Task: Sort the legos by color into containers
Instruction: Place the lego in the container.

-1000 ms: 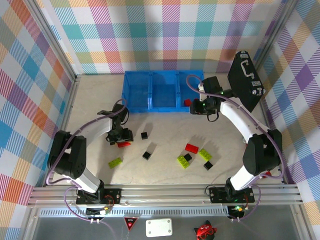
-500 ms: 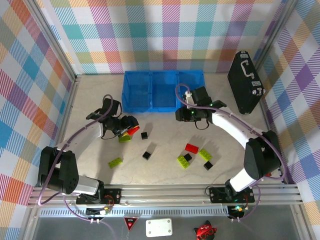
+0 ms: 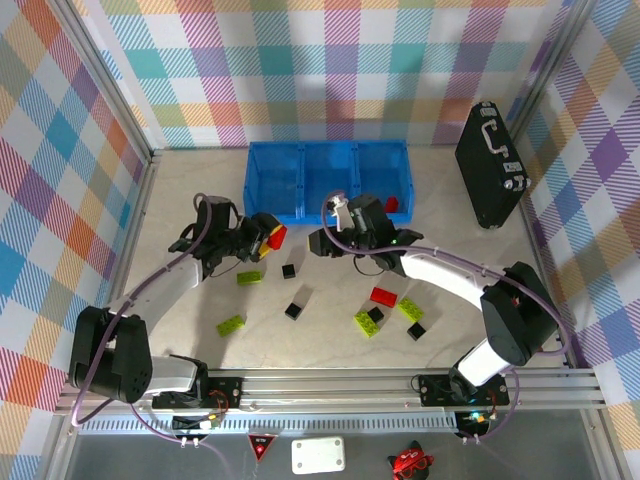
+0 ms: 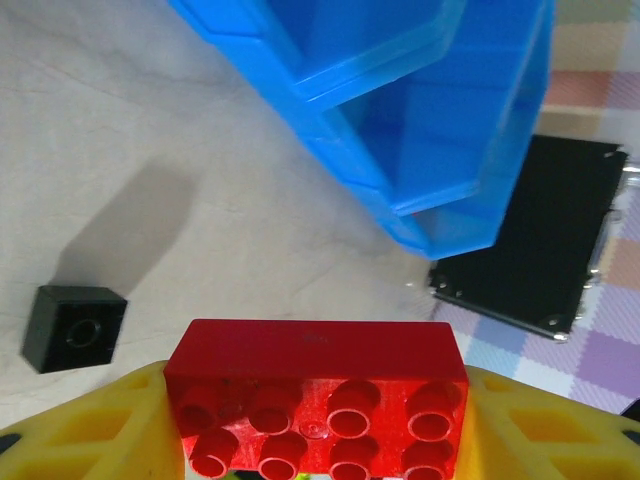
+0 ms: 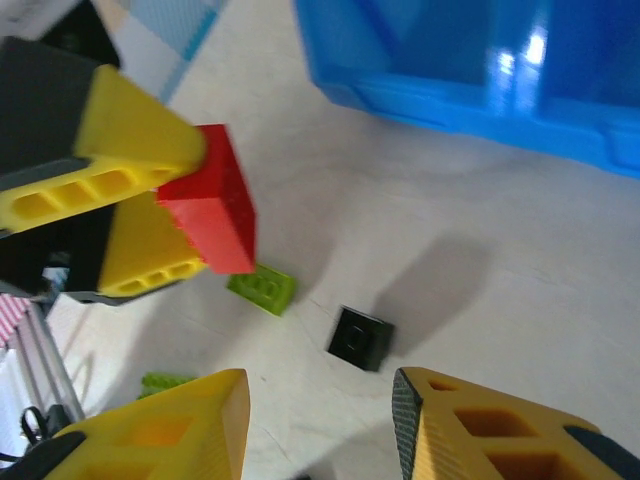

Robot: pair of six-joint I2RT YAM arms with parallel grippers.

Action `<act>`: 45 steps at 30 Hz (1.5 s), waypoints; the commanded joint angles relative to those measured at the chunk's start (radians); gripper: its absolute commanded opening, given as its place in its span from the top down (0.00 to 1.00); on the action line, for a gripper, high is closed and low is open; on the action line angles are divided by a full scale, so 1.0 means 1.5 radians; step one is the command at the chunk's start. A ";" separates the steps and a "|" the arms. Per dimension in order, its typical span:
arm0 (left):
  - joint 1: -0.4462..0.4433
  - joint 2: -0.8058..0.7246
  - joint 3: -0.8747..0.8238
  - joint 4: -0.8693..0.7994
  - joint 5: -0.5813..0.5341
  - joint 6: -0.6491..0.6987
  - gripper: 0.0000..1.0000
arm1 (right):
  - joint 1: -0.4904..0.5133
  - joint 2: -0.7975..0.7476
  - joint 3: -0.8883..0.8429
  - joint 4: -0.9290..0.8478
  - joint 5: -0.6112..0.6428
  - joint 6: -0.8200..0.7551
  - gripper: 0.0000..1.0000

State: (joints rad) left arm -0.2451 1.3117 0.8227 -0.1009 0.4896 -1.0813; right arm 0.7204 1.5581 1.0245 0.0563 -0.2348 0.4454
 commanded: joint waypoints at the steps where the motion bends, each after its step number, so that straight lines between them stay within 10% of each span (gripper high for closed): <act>1: 0.006 -0.031 -0.018 0.072 0.017 -0.088 0.43 | 0.020 -0.007 -0.017 0.130 -0.023 -0.001 0.55; 25: 0.006 -0.095 -0.011 0.068 0.015 -0.139 0.44 | 0.066 0.148 0.108 0.244 -0.067 -0.022 0.50; 45: 0.006 -0.092 -0.007 0.050 0.013 -0.117 0.42 | 0.066 0.167 0.141 0.213 -0.068 -0.014 0.78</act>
State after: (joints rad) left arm -0.2432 1.1881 0.8001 -0.0170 0.4850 -1.2636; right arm 0.8131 1.8057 1.2011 0.3645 -0.3092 0.4026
